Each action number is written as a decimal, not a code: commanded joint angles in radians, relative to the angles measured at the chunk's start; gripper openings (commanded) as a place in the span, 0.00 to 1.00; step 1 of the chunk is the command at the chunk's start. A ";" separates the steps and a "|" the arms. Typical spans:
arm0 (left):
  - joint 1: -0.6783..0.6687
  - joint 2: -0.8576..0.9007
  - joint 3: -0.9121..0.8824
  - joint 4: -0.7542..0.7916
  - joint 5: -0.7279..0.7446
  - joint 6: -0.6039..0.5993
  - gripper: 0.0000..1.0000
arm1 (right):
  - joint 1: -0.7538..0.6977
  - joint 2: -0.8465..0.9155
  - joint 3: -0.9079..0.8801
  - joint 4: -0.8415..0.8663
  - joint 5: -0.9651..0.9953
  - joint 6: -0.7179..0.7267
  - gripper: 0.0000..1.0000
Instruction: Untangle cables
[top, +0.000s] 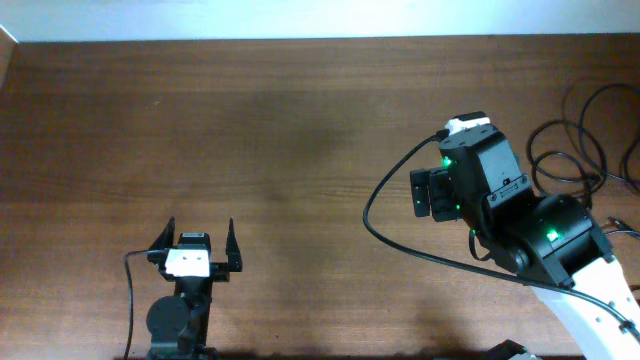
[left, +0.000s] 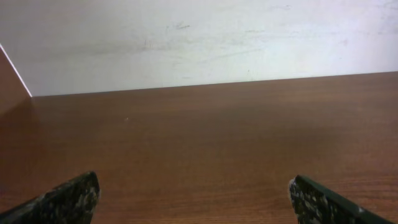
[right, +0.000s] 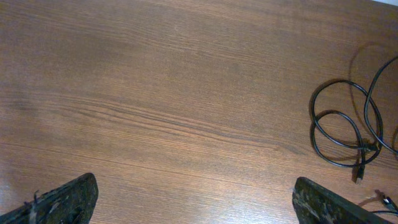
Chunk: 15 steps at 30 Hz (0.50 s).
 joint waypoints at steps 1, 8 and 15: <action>-0.006 -0.010 -0.005 -0.007 -0.002 0.021 0.99 | 0.003 0.001 -0.001 0.002 0.016 0.012 0.99; -0.006 -0.010 -0.004 -0.003 -0.003 0.022 0.99 | 0.003 0.001 -0.001 0.002 0.016 0.012 0.99; -0.006 -0.010 -0.004 -0.004 -0.003 0.022 0.99 | 0.003 0.001 -0.001 0.002 0.016 0.012 0.99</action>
